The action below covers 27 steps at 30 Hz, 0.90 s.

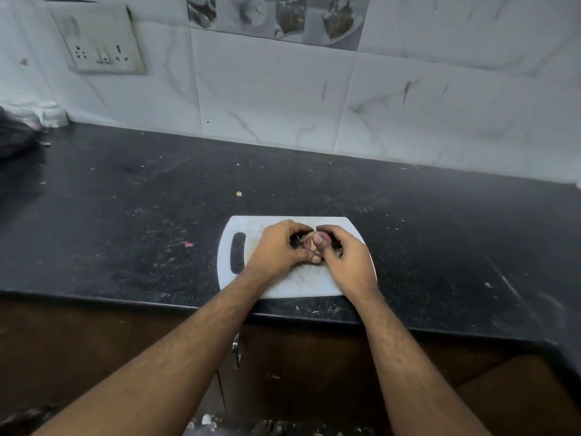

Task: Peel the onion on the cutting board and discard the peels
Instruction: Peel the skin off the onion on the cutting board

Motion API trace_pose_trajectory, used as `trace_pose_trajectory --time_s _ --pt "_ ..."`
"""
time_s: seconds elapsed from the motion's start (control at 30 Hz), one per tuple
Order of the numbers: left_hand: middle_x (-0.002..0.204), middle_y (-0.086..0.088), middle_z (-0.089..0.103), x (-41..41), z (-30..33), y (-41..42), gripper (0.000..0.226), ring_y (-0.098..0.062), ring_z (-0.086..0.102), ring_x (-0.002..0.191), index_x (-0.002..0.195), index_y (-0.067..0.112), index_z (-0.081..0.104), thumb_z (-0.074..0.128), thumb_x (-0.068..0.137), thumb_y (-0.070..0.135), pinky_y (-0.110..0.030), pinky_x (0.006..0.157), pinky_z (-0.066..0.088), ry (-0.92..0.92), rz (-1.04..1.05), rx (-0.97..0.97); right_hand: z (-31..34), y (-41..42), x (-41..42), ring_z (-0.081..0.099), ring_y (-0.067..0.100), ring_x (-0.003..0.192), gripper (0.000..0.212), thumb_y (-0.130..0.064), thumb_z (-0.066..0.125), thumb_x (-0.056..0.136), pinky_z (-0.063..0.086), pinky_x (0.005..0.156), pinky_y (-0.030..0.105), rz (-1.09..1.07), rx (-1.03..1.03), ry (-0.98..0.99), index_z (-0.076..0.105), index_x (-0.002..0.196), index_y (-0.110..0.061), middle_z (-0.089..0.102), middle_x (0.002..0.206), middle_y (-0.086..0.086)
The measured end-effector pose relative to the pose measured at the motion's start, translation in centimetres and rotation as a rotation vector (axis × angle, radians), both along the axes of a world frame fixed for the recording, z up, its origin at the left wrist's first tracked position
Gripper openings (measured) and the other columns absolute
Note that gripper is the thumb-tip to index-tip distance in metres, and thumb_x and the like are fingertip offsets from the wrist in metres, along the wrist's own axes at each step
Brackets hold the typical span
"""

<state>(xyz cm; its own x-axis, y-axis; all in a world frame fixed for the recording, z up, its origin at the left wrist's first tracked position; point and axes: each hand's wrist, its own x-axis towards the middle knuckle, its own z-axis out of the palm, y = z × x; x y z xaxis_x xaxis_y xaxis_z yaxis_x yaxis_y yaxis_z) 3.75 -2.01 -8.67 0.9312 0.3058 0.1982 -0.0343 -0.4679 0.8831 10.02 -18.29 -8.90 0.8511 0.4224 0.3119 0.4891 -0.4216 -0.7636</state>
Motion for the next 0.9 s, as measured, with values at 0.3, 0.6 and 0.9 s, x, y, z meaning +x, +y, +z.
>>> trace_pose_trajectory --time_s 0.3,0.6,0.9 --pt "0.079 0.001 0.080 -0.26 -0.04 0.25 0.008 -0.016 0.076 0.080 0.080 0.014 0.082 0.089 0.078 0.014 -0.027 0.080 0.060 -0.050 0.078 -0.150 0.27 -0.22 -0.05 0.068 -0.003 0.101 0.022 -0.033 0.060 0.105 0.050 0.083 0.014 -0.039 0.051 0.057 0.071 0.121 -0.023 0.075 0.109 -0.015" --pt "0.148 0.002 0.047 0.19 -0.29 0.36 0.038 -0.013 0.047 0.135 0.125 0.025 0.073 0.073 0.089 0.016 -0.030 0.110 0.043 -0.053 0.031 0.061 0.35 -0.59 -0.13 0.071 0.003 0.097 0.015 -0.036 0.063 0.103 0.058 0.082 0.022 -0.149 0.246 0.090 0.069 0.112 -0.026 0.074 0.102 -0.011" --pt "0.123 0.004 0.074 0.09 -0.32 -0.06 0.066 -0.007 0.071 0.110 0.139 0.018 0.065 0.085 0.075 0.016 -0.021 0.096 0.056 -0.064 -0.239 0.061 0.33 -0.24 -0.06 0.068 -0.002 0.085 0.011 -0.032 0.060 0.105 0.051 0.065 0.010 -0.144 0.131 0.018 0.065 0.100 -0.023 0.072 0.091 -0.012"
